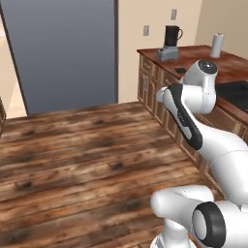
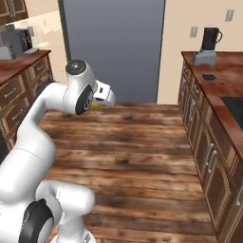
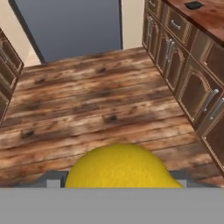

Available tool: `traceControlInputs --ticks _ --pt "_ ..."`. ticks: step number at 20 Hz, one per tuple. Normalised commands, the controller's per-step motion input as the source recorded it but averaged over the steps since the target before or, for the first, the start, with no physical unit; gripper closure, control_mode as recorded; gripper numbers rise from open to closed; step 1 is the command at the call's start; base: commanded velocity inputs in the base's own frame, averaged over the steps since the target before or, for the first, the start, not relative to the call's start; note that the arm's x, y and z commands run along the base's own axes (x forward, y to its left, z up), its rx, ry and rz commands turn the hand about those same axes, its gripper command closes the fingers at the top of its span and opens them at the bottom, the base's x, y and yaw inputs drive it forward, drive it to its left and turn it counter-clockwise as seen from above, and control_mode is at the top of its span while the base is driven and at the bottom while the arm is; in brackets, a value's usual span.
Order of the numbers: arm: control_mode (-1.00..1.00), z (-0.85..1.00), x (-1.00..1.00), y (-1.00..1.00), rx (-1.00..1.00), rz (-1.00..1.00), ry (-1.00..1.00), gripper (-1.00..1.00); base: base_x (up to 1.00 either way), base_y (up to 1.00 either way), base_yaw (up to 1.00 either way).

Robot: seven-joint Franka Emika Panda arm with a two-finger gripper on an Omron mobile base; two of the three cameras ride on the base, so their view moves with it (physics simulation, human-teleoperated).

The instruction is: Grab the lemon and onion from the fridge, place them in the blender, close the lid, and turn on the blender to create a marinade.

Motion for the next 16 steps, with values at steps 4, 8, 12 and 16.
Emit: traceControlInputs --ticks 4,8,12,16 --pt "1.00 0.00 0.00 0.00 0.00 0.00 0.00 1.00 1.00 -0.09 -0.11" --pt "1.00 0.00 0.00 0.00 0.00 0.00 0.00 1.00 1.00 -0.17 -0.08" --pt "1.00 0.00 0.00 0.00 0.00 0.00 0.00 1.00 1.00 -0.28 -0.03" --pt "1.00 0.00 0.00 0.00 0.00 0.00 0.00 1.00 1.00 -0.45 -0.03"
